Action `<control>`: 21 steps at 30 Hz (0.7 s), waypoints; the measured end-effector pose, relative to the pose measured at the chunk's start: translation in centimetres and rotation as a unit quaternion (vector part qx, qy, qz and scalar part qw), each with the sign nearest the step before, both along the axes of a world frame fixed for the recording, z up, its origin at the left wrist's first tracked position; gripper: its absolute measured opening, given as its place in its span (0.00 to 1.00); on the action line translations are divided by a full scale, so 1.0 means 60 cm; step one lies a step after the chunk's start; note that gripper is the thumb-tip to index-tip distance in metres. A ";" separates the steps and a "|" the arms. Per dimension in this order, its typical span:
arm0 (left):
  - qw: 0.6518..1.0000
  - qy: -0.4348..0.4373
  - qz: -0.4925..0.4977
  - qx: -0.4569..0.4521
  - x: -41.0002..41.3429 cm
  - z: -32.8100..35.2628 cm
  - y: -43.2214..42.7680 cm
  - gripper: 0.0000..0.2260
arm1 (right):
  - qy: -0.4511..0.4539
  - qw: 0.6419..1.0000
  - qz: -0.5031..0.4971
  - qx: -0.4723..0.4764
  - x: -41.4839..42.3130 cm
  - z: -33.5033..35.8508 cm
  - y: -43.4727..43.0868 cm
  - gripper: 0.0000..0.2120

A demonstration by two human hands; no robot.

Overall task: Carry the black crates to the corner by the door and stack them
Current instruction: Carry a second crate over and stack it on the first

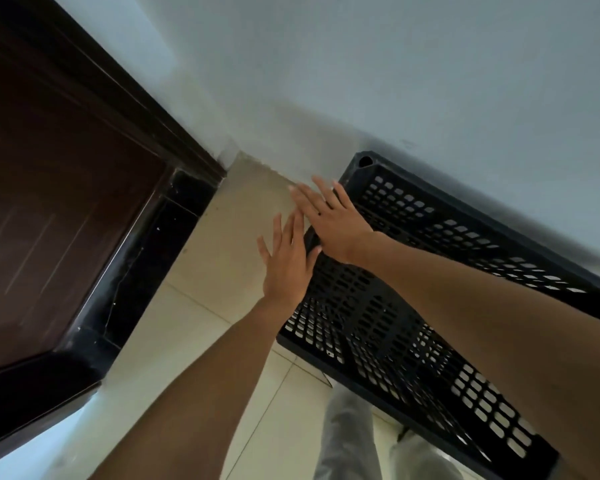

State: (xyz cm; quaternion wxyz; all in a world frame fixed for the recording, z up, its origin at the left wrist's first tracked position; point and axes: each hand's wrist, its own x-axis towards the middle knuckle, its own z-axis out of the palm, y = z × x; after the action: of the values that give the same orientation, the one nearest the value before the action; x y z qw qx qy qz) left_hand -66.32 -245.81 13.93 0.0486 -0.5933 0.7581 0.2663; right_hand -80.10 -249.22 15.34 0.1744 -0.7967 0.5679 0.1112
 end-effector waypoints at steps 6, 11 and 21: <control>1.000 0.029 -0.003 0.001 0.003 0.000 0.000 0.32 | -0.015 0.998 0.018 0.052 -0.009 0.004 -0.012 0.50; 0.998 0.031 -0.002 0.045 0.010 0.021 -0.001 0.34 | -0.017 0.992 0.002 0.126 -0.008 0.040 -0.027 0.43; 0.996 0.036 0.079 0.038 0.102 0.168 0.074 0.32 | -0.031 0.990 -0.027 0.137 0.025 0.200 0.058 0.38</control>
State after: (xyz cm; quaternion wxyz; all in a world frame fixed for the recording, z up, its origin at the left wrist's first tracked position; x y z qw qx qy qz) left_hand -60.21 -241.36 24.01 0.0231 -0.6390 0.6995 0.3192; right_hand -78.61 -245.76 27.36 0.3023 -0.7529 0.5626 0.1590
